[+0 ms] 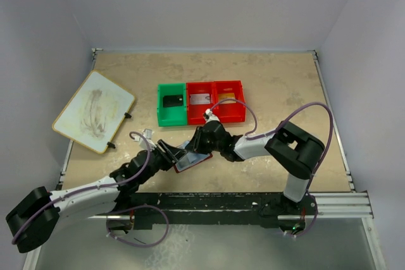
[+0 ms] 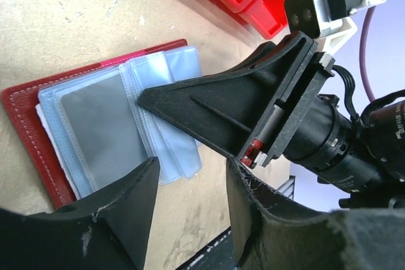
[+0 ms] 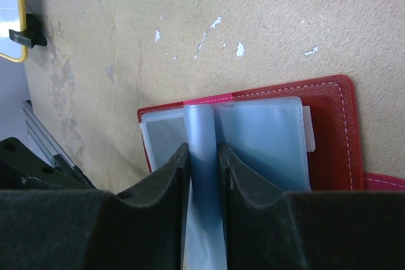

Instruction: Take the credit cards out of the card holder

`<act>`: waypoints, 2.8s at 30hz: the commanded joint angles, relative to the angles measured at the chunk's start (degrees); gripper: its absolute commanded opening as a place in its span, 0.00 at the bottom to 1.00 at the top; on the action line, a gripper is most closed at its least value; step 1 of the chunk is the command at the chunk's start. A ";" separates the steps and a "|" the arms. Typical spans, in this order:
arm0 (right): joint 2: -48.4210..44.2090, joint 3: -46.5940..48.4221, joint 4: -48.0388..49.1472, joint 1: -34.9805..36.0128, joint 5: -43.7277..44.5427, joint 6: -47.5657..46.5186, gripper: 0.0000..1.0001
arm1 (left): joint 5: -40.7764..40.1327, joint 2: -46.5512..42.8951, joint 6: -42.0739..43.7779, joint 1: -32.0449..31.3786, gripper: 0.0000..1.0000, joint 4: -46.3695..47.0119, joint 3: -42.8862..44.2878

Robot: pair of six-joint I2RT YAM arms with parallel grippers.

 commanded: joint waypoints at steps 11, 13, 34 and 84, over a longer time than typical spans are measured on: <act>2.38 -2.11 -9.59 0.50 -0.65 -0.92 0.28 | 1.16 13.37 0.33 -0.01 0.32 4.93 1.54; 2.33 -2.13 -9.62 0.48 -0.62 -0.99 0.28 | 1.09 14.89 0.43 -0.01 0.30 5.69 2.20; 2.43 -1.21 -9.11 0.48 -2.18 -0.73 0.31 | -1.98 23.53 0.04 -1.07 0.38 20.04 -0.23; -23.08 -5.84 -29.18 -5.19 13.78 -1.16 0.52 | 9.57 44.53 7.20 -3.79 0.40 30.43 17.09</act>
